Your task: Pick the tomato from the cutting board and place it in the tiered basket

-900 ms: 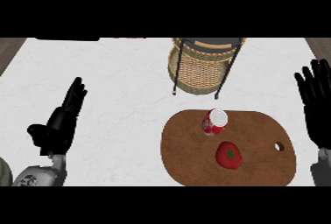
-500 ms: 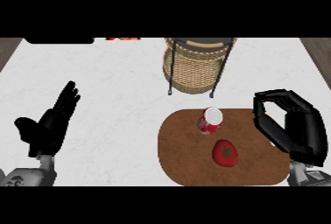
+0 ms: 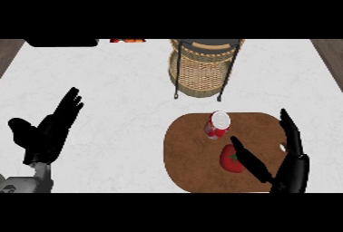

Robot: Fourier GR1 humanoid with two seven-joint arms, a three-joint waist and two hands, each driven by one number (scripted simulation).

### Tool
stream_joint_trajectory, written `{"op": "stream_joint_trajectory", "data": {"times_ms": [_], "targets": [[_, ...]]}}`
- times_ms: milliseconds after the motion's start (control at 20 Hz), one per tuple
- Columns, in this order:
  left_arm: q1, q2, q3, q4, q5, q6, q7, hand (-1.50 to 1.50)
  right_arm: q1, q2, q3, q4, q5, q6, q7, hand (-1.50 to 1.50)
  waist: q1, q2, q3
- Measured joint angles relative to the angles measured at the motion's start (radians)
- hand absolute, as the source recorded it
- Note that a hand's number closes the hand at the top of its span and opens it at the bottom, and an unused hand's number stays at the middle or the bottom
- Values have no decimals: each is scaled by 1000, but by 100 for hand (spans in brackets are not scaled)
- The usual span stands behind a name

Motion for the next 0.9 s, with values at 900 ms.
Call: {"op": "stream_joint_trajectory", "data": {"times_ms": [900], "targets": [[13,9,0,-18,11,-29,10,0,127,-124,193,-244,500,729,778,-150,32,5,-7]]}}
